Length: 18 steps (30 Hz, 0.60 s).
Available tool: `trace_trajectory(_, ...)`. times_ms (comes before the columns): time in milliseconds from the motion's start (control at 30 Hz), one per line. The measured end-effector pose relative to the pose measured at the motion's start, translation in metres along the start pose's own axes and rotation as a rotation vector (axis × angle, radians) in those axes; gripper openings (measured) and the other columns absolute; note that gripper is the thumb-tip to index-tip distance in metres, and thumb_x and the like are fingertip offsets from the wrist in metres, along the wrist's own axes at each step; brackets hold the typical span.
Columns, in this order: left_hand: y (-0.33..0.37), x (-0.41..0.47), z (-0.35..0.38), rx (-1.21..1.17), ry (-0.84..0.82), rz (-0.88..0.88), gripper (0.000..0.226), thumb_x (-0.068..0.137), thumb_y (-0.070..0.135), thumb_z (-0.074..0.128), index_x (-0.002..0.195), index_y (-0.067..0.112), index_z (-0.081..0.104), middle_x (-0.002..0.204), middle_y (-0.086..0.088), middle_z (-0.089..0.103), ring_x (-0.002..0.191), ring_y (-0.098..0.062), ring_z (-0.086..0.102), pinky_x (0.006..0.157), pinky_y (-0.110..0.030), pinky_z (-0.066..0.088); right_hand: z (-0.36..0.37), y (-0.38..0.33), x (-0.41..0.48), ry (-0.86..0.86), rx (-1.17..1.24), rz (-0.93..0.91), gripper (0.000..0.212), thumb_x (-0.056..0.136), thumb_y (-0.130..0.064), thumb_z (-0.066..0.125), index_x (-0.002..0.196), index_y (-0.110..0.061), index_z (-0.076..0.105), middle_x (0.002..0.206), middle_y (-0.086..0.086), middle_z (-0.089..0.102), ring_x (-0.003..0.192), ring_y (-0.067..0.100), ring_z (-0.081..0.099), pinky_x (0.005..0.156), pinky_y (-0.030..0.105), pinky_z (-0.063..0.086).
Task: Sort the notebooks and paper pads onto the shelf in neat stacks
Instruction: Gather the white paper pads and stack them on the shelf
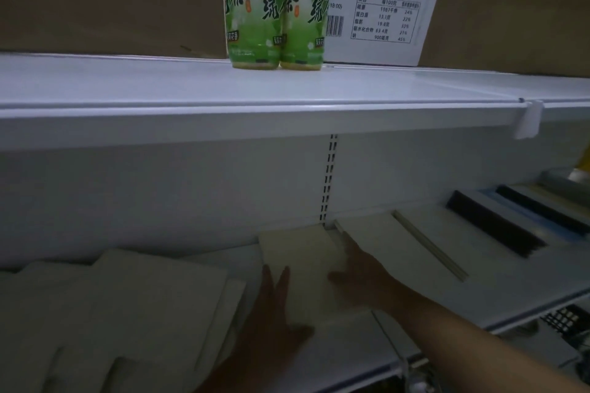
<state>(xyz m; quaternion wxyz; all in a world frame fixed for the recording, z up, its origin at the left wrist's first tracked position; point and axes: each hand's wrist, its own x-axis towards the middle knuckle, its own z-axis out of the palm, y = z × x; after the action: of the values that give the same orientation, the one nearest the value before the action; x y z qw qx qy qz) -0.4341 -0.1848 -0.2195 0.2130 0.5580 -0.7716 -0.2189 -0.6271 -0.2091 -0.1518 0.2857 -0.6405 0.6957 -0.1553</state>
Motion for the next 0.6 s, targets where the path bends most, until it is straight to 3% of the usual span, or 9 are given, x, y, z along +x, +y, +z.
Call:
trace_trajectory(100,0.002,-0.003,-0.001,-0.01,0.032,0.036,0.119,0.06,0.085,0.047,0.142,0.031,-0.021,0.141,0.017,-0.03,0.145,-0.004,0.012,0.102,-0.015,0.028,0.004,0.012,-0.027,-0.119,-0.14,-0.151,0.122,0.062,-0.078,0.06,0.15,-0.026,-0.006,0.158,0.0,0.012,0.143,0.017,0.021,0.109,0.022,0.024)
trace_trajectory(167,0.005,-0.004,-0.002,-0.018,0.022,0.059,0.108,0.072,0.072,0.054,0.145,0.031,-0.015,0.145,0.018,-0.025,0.146,-0.007,0.01,0.106,-0.017,0.025,0.007,0.024,-0.035,-0.185,-0.277,-0.196,0.145,0.028,-0.102,0.025,0.151,-0.028,-0.005,0.159,0.001,-0.009,0.147,0.018,0.003,0.115,0.026,0.01)
trace_trajectory(233,0.008,-0.005,-0.003,0.018,0.038,0.07,0.1,0.085,0.052,0.057,0.143,0.029,-0.021,0.141,0.019,-0.026,0.147,-0.009,0.004,0.11,-0.02,0.021,0.016,0.035,-0.036,-0.104,-0.271,-0.215,0.153,0.016,-0.102,0.002,0.151,-0.03,0.005,0.158,-0.001,-0.013,0.147,0.015,0.0,0.112,0.018,0.007)
trace_trajectory(300,0.008,-0.004,-0.004,0.033,0.032,0.065,0.101,0.088,0.044,0.059,0.136,0.024,-0.028,0.139,0.02,-0.024,0.146,-0.008,-0.002,0.112,-0.015,0.011,0.024,0.04,-0.035,-0.001,-0.186,-0.223,0.148,0.021,-0.103,0.004,0.149,-0.031,0.017,0.159,-0.005,-0.008,0.146,0.011,0.005,0.106,0.011,0.008)
trace_trajectory(333,0.007,-0.005,-0.003,0.013,0.025,0.057,0.101,0.088,0.041,0.059,0.134,0.022,-0.028,0.139,0.02,-0.021,0.146,-0.007,-0.003,0.11,-0.01,0.004,0.026,0.042,-0.035,0.028,-0.144,-0.231,0.136,0.032,-0.103,0.018,0.148,-0.031,0.023,0.159,-0.006,-0.005,0.145,0.009,0.008,0.107,0.011,0.01)
trace_trajectory(400,0.008,-0.006,-0.002,-0.038,0.042,0.048,0.099,0.087,0.038,0.063,0.136,0.022,-0.022,0.143,0.019,-0.014,0.145,-0.006,-0.001,0.104,-0.003,-0.002,0.028,0.045,-0.032,0.07,-0.118,-0.276,0.092,0.071,-0.077,0.049,0.147,-0.03,0.027,0.159,-0.008,-0.004,0.145,0.009,0.009,0.11,0.014,0.014)
trace_trajectory(467,0.013,-0.009,-0.003,-0.046,0.077,0.008,0.097,0.08,0.042,0.067,0.146,0.025,-0.002,0.153,0.013,0.003,0.144,-0.004,0.009,0.106,-0.006,0.005,0.03,0.05,-0.027,0.068,-0.097,-0.273,0.072,0.086,-0.054,0.057,0.147,-0.029,0.028,0.159,-0.009,-0.002,0.145,0.008,0.008,0.112,0.018,0.015)
trace_trajectory(533,0.017,-0.011,-0.006,-0.032,0.128,-0.065,0.097,0.071,0.051,0.071,0.148,0.021,0.02,0.154,0.003,0.023,0.142,-0.011,0.023,0.111,-0.016,0.017,0.033,0.053,-0.024,0.077,-0.081,-0.266,0.068,0.087,-0.049,0.058,0.146,-0.028,0.031,0.159,-0.009,0.003,0.145,0.008,0.008,0.114,0.02,0.014)
trace_trajectory(600,0.021,-0.015,-0.007,-0.008,0.134,-0.08,0.099,0.063,0.066,0.06,0.146,0.021,0.03,0.153,0.001,0.029,0.14,-0.013,0.029,0.11,-0.018,0.019,0.036,0.055,-0.024,0.096,-0.082,-0.292,0.065,0.089,-0.048,0.056,0.145,-0.026,0.032,0.158,-0.008,0.006,0.145,0.01,0.007,0.115,0.021,0.012)
